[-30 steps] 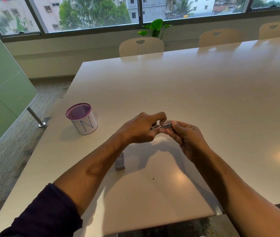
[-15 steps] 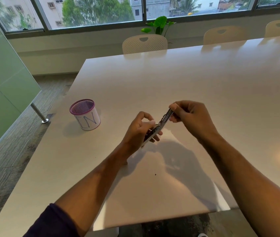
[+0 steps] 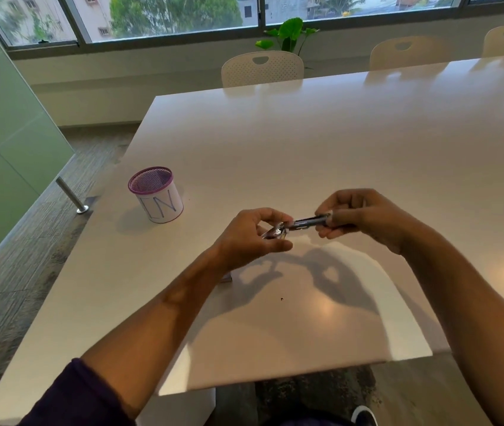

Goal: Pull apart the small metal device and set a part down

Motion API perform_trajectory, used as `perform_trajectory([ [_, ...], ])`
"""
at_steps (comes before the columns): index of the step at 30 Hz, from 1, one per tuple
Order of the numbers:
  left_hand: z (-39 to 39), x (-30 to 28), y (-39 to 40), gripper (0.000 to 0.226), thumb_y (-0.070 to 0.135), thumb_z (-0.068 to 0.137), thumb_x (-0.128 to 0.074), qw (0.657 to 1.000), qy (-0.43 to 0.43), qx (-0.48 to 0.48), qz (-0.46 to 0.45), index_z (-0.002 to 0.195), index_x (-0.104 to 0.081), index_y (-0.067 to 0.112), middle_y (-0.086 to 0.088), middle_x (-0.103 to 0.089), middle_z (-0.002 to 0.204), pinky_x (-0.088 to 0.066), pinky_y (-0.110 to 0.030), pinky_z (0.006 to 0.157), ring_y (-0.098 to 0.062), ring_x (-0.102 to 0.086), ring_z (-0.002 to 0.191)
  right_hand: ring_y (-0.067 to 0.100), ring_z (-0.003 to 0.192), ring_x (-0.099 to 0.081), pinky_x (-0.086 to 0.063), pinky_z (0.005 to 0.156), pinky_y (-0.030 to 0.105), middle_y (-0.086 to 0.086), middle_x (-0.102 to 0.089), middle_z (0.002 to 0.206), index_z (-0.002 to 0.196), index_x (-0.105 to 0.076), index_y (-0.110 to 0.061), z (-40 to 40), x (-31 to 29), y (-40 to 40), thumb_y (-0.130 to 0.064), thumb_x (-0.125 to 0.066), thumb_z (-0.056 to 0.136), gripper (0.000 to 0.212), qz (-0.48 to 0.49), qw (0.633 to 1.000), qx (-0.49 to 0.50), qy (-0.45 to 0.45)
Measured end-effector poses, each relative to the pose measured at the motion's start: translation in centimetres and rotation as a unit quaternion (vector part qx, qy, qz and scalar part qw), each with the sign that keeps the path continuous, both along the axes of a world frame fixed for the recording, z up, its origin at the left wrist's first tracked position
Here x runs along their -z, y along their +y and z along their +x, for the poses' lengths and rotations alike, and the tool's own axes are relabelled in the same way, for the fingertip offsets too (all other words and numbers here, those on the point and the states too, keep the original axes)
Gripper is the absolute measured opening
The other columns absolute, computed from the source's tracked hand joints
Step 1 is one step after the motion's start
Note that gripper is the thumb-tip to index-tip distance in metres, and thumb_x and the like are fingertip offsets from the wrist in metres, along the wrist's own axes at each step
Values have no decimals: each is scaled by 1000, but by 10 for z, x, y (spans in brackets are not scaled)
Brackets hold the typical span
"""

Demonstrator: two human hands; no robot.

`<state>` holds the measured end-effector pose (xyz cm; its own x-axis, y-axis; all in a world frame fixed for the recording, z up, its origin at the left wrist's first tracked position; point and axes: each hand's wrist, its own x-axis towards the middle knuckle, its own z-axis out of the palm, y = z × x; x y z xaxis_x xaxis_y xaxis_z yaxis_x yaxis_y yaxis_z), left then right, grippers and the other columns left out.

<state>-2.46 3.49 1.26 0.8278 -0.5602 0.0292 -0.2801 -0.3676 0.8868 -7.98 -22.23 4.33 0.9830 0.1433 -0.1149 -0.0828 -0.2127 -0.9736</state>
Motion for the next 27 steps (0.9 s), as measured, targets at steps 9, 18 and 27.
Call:
perform_trajectory([
  [9,-27,20,-2,56,5,76,-87,827,-518,104,190,128,-67,2,-18,-69,120,-61,-38,65,-32,-70,90,29,80,-69,-56,85,56,6,-76,84,87,-74,-23,-14,32,1,-14,-84,79,15,-201,975,-66,-73],
  [18,19,12,-5,39,29,92,-65,922,-346,43,169,126,-71,12,-8,-77,110,-45,-16,71,-6,-61,74,12,73,-72,-60,68,19,4,-81,84,93,-80,-13,14,26,3,-16,-76,89,6,-97,991,65,-66],
  [27,48,17,-12,28,45,95,-60,960,-214,-7,183,97,-80,25,5,-78,94,-46,-29,68,6,-59,76,13,63,-72,-64,71,27,21,-78,84,96,-76,0,35,46,4,-22,-76,90,23,-86,989,119,-19],
])
